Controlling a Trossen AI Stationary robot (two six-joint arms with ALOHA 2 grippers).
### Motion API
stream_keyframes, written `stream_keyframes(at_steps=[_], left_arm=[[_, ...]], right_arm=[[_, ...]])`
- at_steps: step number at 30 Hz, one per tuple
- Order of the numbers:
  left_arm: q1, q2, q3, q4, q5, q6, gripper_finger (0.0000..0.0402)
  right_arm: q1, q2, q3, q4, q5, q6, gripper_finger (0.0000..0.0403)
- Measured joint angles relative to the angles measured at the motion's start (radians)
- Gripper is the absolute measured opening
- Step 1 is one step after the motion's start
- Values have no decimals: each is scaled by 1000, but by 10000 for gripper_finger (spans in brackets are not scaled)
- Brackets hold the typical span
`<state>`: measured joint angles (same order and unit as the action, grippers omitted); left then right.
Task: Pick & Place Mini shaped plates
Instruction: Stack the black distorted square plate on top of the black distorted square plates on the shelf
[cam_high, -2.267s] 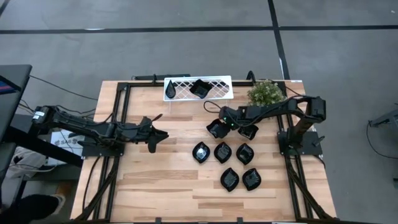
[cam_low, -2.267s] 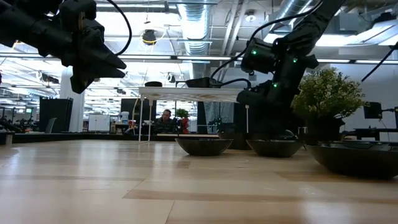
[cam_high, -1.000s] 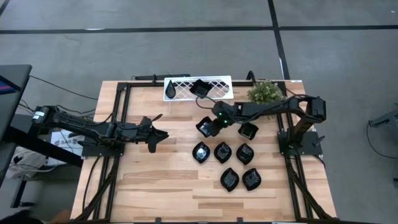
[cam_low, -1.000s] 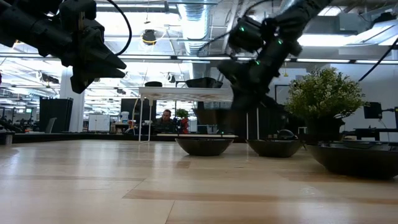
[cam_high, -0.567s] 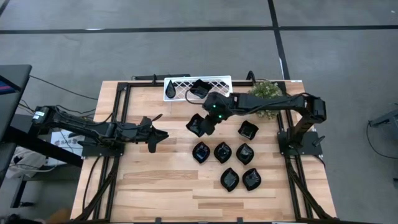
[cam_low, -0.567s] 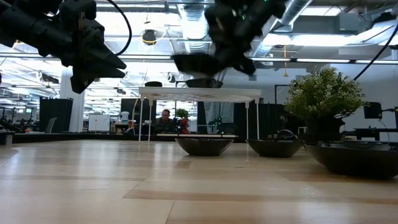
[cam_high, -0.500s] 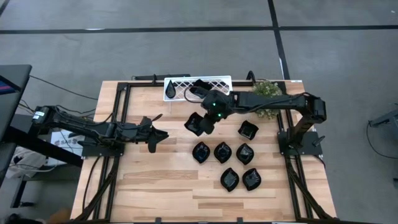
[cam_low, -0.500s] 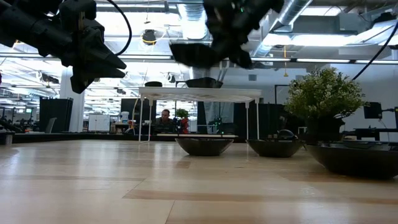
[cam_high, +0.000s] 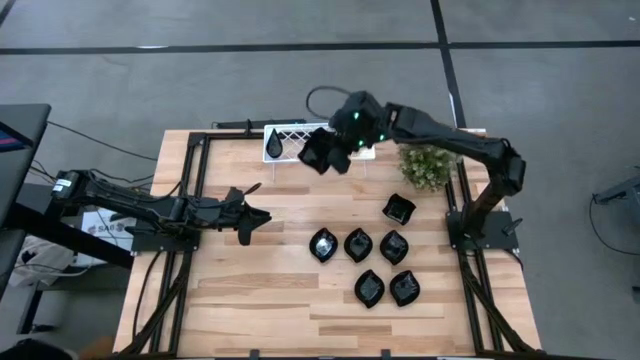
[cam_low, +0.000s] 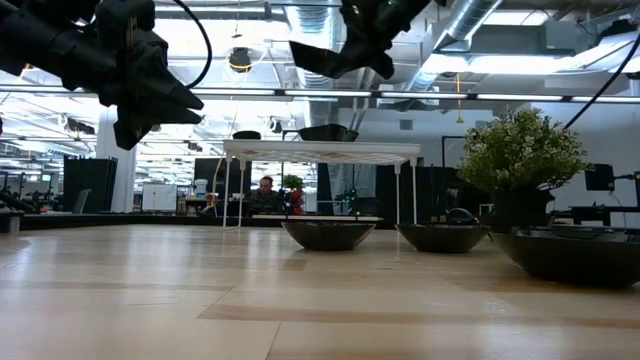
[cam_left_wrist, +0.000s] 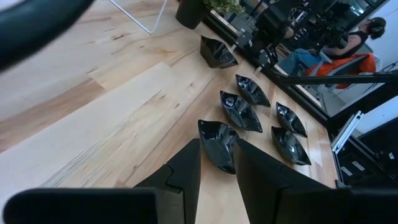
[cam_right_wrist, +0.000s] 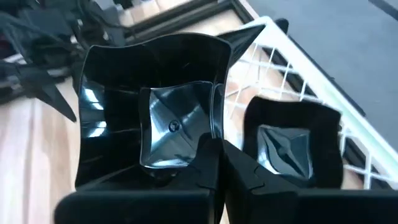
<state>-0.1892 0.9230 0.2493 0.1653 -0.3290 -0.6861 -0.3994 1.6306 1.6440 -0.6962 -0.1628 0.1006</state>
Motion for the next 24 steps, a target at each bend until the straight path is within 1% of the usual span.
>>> stream_keyframes(at_steps=[3,5,8,12,14,16,20,22,24], left_arm=[[0,0,0,1,0,0,97],[0,0,0,1,0,-2,97],[0,0,0,4,0,2,97],[0,0,0,55,6,149,97],[0,-1,0,101,39,231,97],[1,-1,0,131,75,292,97],[5,-1,0,146,105,311,97],[10,-1,0,147,120,313,97],[11,-1,0,149,127,315,97]], right_arm=[[-58,0,5,-2,-77,-5,2],[-89,0,5,-2,-100,-14,3],[-122,0,5,-1,-103,-45,3],[-150,13,5,7,-102,-66,3],[-158,30,5,19,-104,-74,3],[-164,50,5,40,-129,-68,3],[-180,113,39,32,-154,-77,3],[-193,151,79,29,-174,-92,3],[-210,183,122,-12,-199,-113,3]])
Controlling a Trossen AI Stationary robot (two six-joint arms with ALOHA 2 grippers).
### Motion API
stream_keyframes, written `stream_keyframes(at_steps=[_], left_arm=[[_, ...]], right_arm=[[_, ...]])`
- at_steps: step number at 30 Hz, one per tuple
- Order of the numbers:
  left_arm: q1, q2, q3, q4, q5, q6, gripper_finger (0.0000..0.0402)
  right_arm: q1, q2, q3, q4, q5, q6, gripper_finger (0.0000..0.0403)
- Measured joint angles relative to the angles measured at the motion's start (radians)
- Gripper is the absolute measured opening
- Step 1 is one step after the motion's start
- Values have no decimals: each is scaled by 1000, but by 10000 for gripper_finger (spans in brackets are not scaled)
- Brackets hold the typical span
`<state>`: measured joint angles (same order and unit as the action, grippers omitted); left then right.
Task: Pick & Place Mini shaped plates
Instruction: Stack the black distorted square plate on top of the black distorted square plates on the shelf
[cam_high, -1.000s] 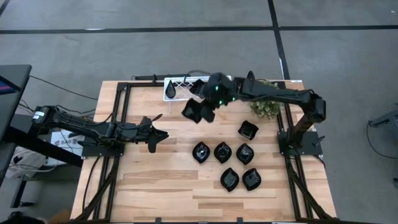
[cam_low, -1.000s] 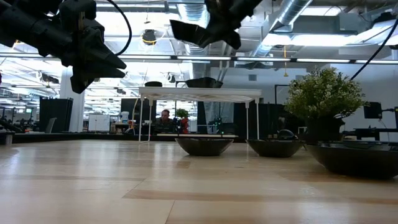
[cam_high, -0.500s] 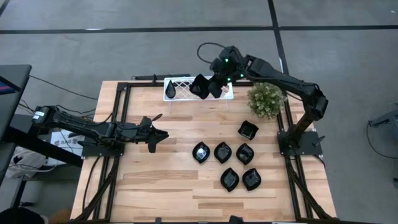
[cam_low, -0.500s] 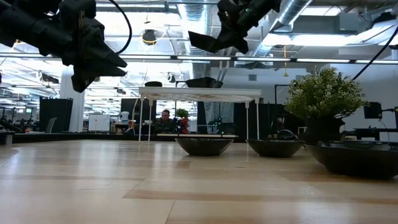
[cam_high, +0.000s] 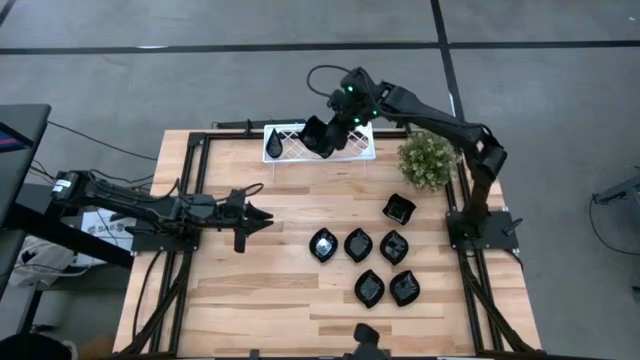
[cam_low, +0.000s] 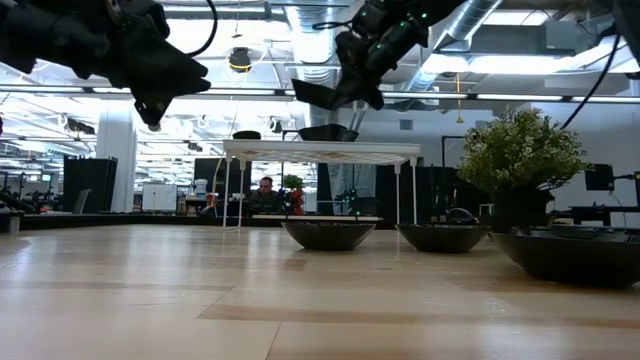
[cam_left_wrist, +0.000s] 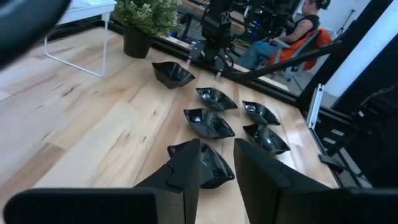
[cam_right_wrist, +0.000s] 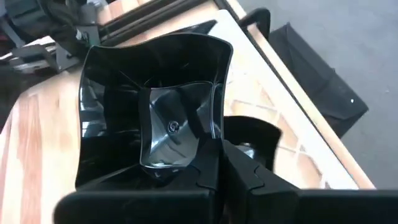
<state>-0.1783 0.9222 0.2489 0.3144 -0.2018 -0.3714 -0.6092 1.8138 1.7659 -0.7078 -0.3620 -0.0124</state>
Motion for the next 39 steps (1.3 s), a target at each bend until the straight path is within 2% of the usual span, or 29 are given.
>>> stream_keyframes(at_steps=[7,12,29,39], left_arm=[[5,0,0,1,16,0,97],[5,0,0,1,15,1,97],[5,0,0,1,12,8,97],[5,0,0,1,12,8,97]], right_arm=[[-48,88,125,-141,-8,-54,3],[-64,110,128,-211,-10,-77,3],[-40,138,128,-198,-3,-94,3],[-40,136,127,-202,4,-32,3]])
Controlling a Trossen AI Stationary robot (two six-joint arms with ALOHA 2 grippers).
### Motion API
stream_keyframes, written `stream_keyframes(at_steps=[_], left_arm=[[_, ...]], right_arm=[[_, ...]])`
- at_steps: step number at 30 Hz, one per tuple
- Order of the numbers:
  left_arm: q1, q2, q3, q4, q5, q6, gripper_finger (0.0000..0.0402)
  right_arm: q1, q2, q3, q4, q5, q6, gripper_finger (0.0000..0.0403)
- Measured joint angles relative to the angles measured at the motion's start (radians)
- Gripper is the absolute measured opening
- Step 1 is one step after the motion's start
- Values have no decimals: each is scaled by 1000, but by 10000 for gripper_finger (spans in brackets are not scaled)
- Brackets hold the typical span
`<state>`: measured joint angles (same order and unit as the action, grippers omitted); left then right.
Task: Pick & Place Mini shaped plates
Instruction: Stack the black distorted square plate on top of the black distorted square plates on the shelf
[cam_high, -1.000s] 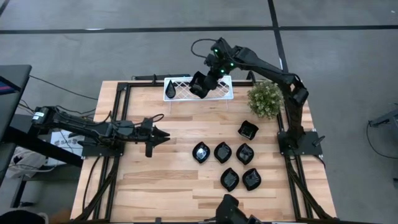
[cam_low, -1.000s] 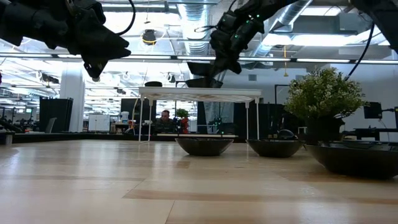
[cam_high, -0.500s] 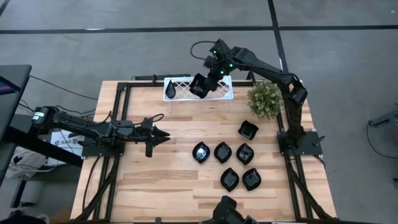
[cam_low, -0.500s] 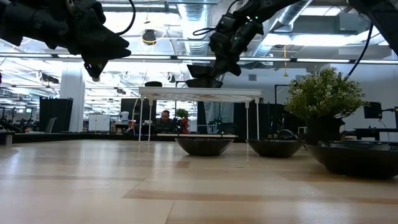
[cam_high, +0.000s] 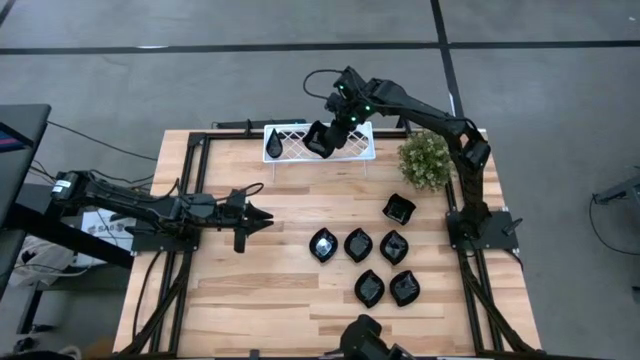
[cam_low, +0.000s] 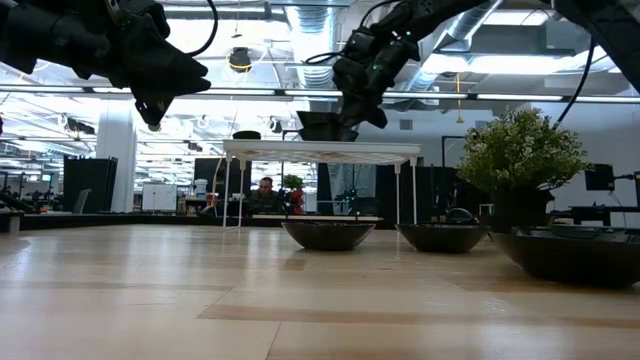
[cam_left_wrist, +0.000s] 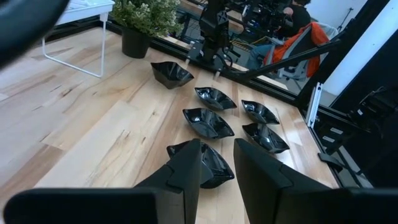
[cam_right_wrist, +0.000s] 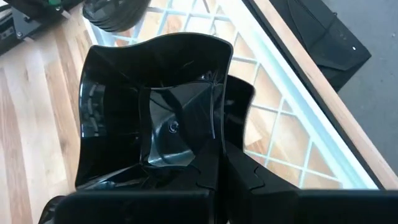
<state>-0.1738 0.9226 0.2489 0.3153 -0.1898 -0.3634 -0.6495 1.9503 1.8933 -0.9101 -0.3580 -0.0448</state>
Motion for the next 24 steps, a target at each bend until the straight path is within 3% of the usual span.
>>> stream_keyframes(at_steps=[19,24], left_arm=[[0,0,0,0,1,0,97],[0,0,0,0,1,0,97]], right_arm=[[8,0,0,-29,23,-2,4],[8,1,0,-29,23,-6,26]])
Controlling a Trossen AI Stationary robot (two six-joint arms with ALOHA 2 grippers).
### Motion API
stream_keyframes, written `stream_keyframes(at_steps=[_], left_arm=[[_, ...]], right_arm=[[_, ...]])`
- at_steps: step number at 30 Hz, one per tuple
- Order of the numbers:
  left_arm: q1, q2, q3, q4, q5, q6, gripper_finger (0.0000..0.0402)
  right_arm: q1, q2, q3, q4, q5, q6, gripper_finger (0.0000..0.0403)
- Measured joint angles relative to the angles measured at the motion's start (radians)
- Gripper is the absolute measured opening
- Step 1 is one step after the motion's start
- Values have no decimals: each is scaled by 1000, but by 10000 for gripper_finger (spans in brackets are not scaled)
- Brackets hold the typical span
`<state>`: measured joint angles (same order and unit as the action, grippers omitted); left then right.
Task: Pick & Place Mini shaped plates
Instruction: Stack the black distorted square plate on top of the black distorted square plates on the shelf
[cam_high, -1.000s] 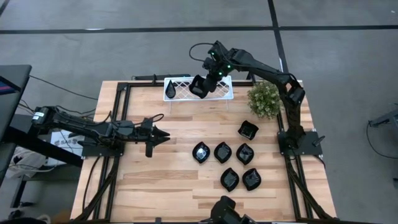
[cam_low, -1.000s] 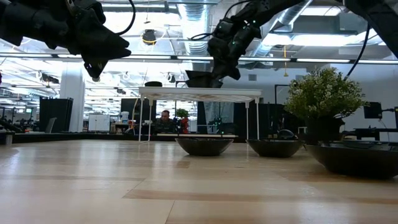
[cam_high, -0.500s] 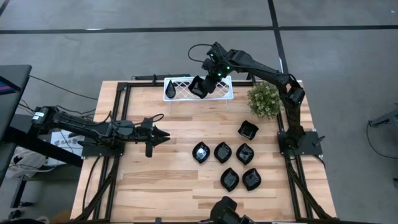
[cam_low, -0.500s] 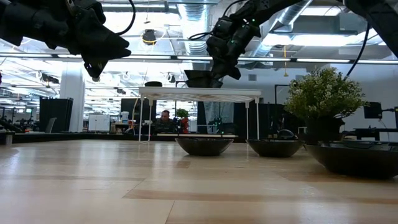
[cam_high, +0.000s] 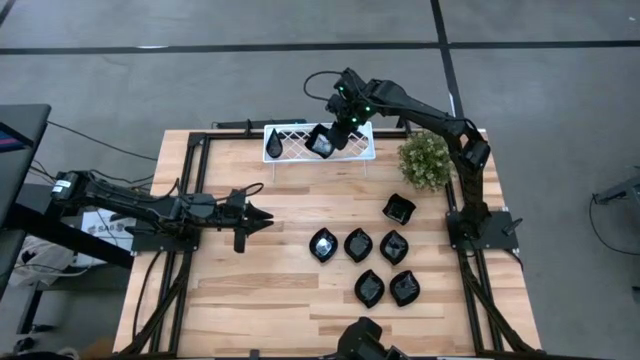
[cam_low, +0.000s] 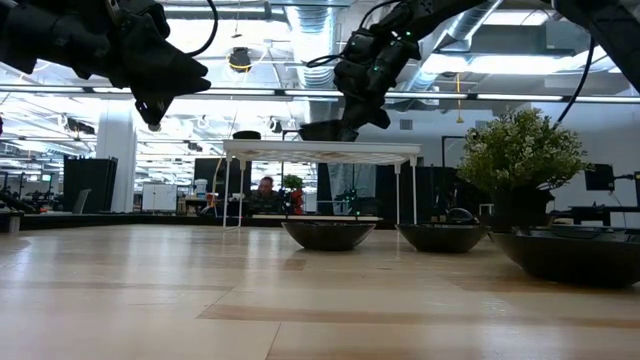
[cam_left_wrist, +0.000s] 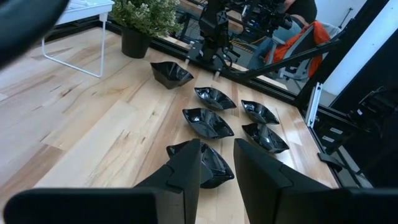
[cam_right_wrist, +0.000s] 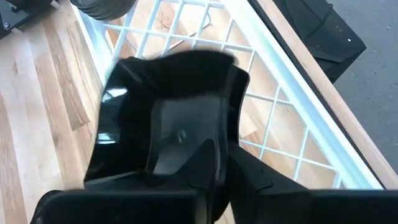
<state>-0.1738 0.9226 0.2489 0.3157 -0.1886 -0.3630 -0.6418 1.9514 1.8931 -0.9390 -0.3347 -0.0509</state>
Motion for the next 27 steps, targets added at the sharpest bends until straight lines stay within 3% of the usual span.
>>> stream_keyframes(at_steps=[9,19,27], left_arm=[[0,0,0,0,2,0,97],[0,0,0,0,2,0,97],[0,0,0,0,1,0,97]], right_arm=[[0,0,0,0,0,0,81],[-3,-8,3,-15,0,-1,84],[0,-8,86,-45,0,-13,84]])
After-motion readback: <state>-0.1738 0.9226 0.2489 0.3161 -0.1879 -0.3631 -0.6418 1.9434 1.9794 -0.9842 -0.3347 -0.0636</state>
